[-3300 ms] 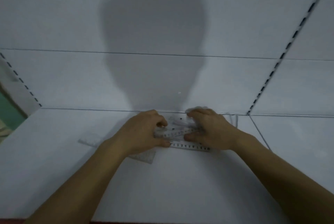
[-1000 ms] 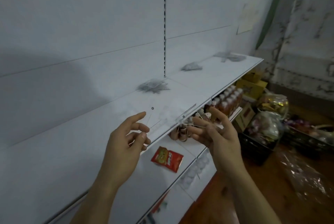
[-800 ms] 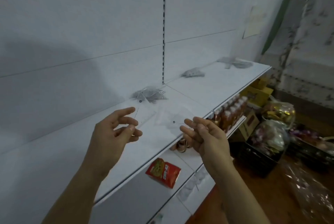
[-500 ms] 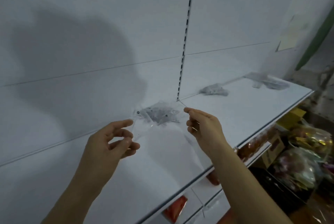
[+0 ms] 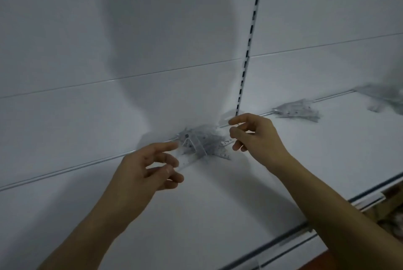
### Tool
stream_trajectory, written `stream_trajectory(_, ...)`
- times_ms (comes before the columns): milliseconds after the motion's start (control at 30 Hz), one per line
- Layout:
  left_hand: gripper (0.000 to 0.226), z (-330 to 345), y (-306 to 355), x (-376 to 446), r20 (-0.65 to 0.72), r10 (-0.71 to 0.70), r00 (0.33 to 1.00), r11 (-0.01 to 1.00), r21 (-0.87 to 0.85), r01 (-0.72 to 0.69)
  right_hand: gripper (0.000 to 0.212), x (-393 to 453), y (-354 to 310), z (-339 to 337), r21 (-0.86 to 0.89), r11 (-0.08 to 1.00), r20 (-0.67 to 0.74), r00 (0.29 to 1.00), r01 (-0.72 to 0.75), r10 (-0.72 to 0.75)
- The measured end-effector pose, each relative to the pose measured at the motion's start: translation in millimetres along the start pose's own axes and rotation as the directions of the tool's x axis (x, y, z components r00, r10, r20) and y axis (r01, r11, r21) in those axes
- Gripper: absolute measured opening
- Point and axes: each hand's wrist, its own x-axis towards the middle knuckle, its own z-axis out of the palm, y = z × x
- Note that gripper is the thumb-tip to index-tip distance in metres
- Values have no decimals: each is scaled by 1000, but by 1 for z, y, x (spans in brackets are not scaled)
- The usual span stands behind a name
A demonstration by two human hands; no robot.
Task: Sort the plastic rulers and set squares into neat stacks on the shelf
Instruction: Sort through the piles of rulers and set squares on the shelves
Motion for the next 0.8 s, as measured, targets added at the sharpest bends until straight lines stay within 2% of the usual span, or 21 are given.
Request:
stream_trajectory(267,36,145,25,67,113,34,993,996,75,-43,10,4,29,-116,98,993,40,996,73,-77)
stream_trajectory(433,33,255,36,108,226,62,972,989,118,-90,17,23,63,-206,93,995,5,999,32,-32)
stream_trajectory(500,31,283,31,124,194,123,973,964,208,-164,18,38,76,-236,131,991,-23,1000,-8,11)
stream_trajectory(567,29,296,17,136,116,249,961,860,430,-275,18,59,89,-257,160,985,-45,997,-62,70)
stream_trajectory(633,33,297,0,139,86,316,945,716,632,-297,18,86,101,-267,166,981,-47,993,-103,113)
stream_trajectory(700,33,294,-18,137,76,299,951,622,740,-255,17,110,112,-267,135,984,-37,992,-119,125)
stream_trajectory(800,29,295,-32,136,76,328,942,545,799,-254,13,132,123,-255,64,993,-47,993,-103,106)
